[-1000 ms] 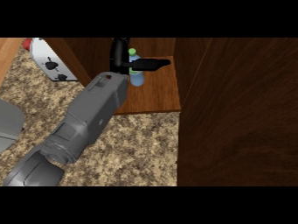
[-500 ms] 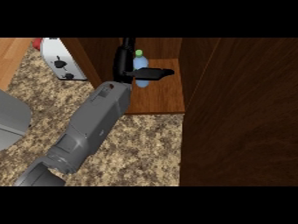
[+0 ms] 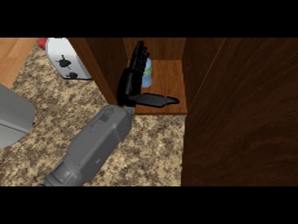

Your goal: Pick up the bottled water, place it into the cabinet and close the cabinet

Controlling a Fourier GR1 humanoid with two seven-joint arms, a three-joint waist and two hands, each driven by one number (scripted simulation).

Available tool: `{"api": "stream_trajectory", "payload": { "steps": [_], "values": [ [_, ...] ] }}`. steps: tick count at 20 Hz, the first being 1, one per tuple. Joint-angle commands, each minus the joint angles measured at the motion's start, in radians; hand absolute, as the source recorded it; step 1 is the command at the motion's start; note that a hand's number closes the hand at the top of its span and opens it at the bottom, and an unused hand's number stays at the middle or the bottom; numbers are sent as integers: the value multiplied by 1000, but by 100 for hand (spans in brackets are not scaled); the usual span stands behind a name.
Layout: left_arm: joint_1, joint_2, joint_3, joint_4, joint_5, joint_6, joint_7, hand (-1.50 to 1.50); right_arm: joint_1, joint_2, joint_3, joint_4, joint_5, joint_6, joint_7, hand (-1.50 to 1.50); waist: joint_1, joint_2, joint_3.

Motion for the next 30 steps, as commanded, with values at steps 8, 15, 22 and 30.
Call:
{"api": "stream_trajectory", "payload": {
  "steps": [8,15,22,30],
  "values": [
    [333,83,-131,-498,-33,-37,68,-150,81,-50,7,-113,59,5,11,-150,11,-2,0],
    [552,166,-200,-729,-33,-29,138,150,46,-169,10,-74,146,112,-56,150,10,-5,0],
    [703,274,-167,-906,-33,-19,139,-150,43,-259,122,-138,229,176,-15,150,5,-2,-1],
    [916,417,-57,-1072,70,-98,110,-150,46,-320,254,-199,313,182,-16,150,4,-9,-4]
  ]
}}
